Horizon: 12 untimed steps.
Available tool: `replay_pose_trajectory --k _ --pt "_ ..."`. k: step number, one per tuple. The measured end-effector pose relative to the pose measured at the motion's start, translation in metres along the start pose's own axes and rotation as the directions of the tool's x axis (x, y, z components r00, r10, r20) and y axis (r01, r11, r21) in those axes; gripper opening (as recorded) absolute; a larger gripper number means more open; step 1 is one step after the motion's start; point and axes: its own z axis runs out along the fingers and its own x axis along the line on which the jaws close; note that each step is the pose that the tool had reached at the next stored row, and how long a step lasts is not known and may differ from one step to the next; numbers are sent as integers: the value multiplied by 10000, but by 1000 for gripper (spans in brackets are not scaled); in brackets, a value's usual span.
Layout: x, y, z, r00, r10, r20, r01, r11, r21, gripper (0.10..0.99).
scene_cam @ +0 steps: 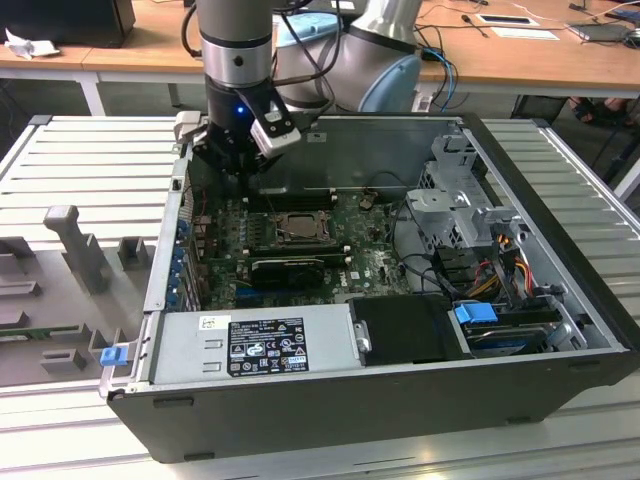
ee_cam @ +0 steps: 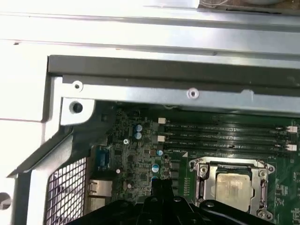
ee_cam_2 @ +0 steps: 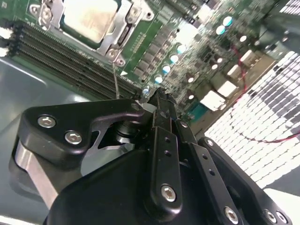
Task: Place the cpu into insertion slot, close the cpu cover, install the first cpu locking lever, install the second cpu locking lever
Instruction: 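Install the first cpu locking lever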
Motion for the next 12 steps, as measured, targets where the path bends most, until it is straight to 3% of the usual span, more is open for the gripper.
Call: replay_pose_trajectory --k 7,12 --pt "-149 88 15 10000 0 0 0 10000 11 106" --pt "-225 97 29 10000 -1 -1 1 10000 16 106"
